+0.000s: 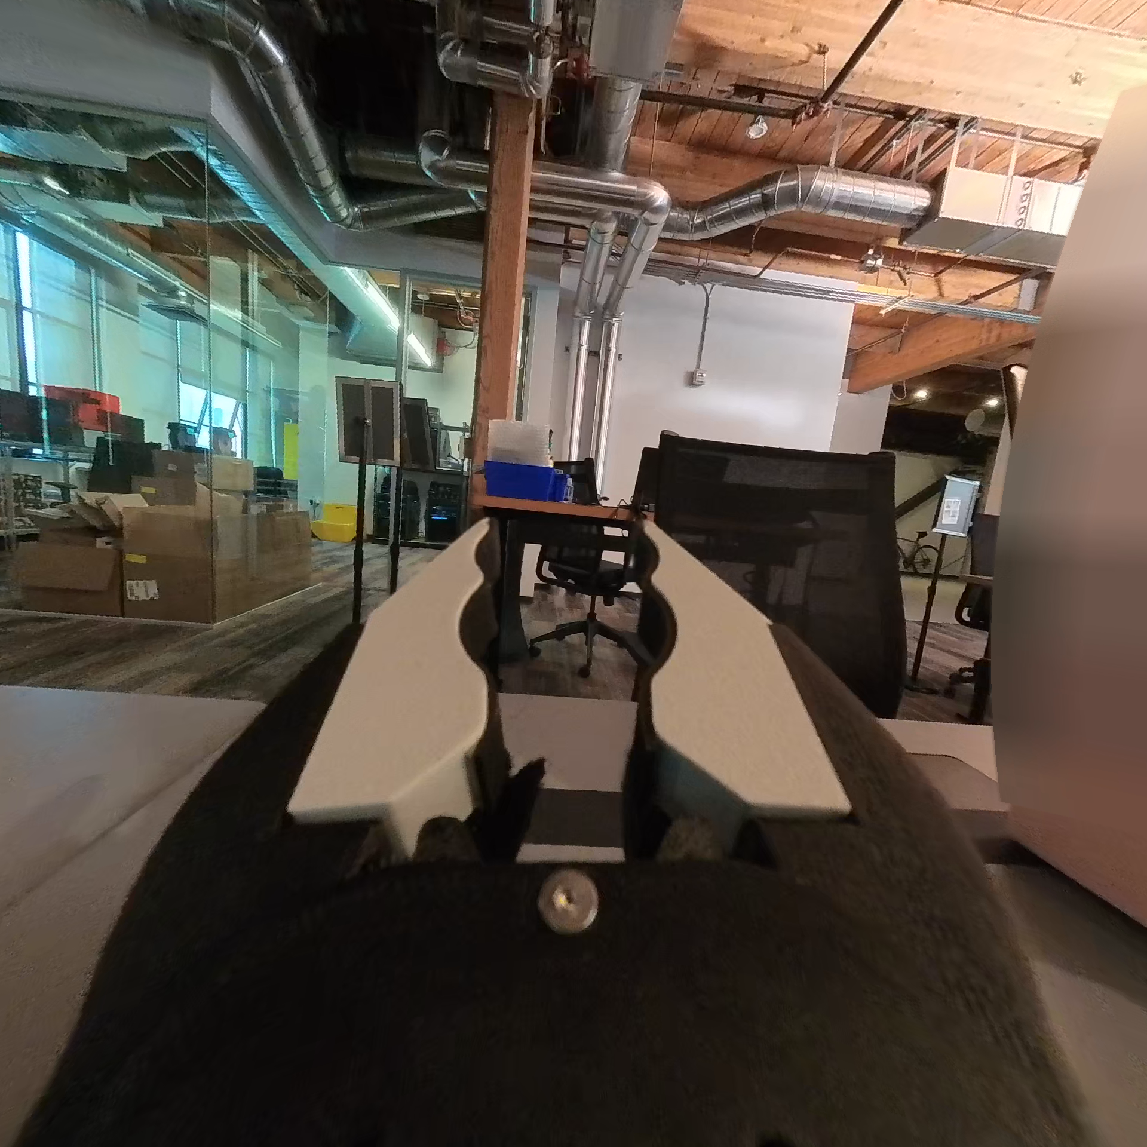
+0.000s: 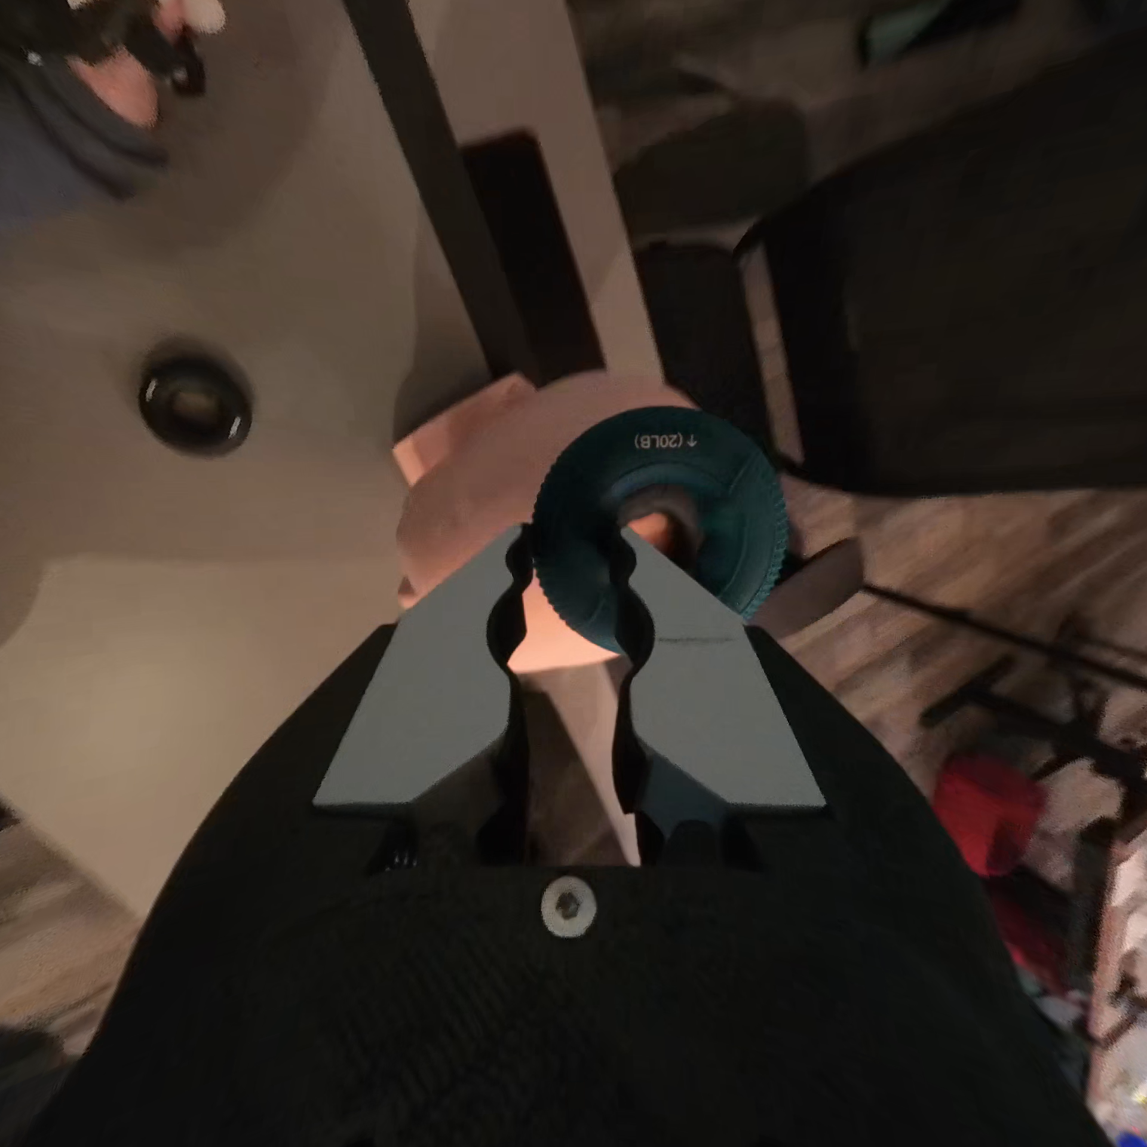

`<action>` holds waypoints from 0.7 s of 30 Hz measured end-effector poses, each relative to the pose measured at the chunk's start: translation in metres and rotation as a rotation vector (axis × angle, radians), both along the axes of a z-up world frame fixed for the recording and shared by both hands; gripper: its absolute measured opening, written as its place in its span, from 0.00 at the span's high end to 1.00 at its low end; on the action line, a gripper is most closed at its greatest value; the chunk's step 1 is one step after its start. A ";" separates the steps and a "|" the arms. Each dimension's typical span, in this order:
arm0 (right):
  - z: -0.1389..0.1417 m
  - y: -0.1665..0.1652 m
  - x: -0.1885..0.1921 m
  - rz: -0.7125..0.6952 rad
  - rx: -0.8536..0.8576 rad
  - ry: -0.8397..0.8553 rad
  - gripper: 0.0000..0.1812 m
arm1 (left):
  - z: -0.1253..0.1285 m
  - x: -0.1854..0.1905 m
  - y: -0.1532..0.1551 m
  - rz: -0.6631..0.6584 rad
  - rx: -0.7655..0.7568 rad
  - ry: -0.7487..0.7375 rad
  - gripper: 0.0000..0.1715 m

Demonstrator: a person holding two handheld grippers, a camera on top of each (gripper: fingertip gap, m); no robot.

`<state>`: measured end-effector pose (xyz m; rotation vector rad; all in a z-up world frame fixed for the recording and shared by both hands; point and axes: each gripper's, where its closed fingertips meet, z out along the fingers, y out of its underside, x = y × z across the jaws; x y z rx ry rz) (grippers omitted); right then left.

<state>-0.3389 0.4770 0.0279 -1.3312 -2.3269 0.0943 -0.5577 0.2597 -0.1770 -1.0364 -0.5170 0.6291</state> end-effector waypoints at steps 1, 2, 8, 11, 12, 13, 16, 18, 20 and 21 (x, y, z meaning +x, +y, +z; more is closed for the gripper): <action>-0.003 0.006 0.006 -0.022 -0.026 -0.037 0.87 | 0.000 0.000 0.000 -0.001 0.001 -0.003 0.76; -0.005 0.009 0.009 -0.038 -0.064 -0.059 0.88 | 0.000 0.000 0.000 -0.003 0.002 -0.004 0.76; -0.011 0.016 0.003 -0.071 -0.172 -0.057 0.88 | -0.001 -0.002 0.000 -0.010 0.013 -0.021 0.76; -0.016 0.023 0.004 -0.107 -0.169 -0.102 0.87 | -0.002 -0.003 -0.001 -0.012 0.019 -0.029 0.76; -0.018 0.025 0.005 -0.119 -0.170 -0.116 0.87 | -0.002 -0.003 -0.001 -0.013 0.020 -0.030 0.76; -0.019 0.027 0.006 -0.129 -0.175 -0.128 0.87 | -0.002 -0.004 -0.001 -0.012 0.021 -0.031 0.76; -0.026 0.029 0.007 -0.151 -0.198 -0.157 0.87 | -0.002 -0.004 -0.002 -0.010 0.026 -0.032 0.76; -0.029 0.031 0.005 -0.165 -0.207 -0.155 0.87 | -0.002 -0.004 -0.002 -0.012 0.025 -0.034 0.76; -0.028 0.028 0.002 -0.163 -0.229 -0.126 0.87 | -0.002 -0.004 -0.002 -0.016 0.029 -0.037 0.76; -0.028 0.028 0.001 -0.162 -0.232 -0.117 0.87 | -0.002 -0.004 -0.002 -0.018 0.029 -0.039 0.76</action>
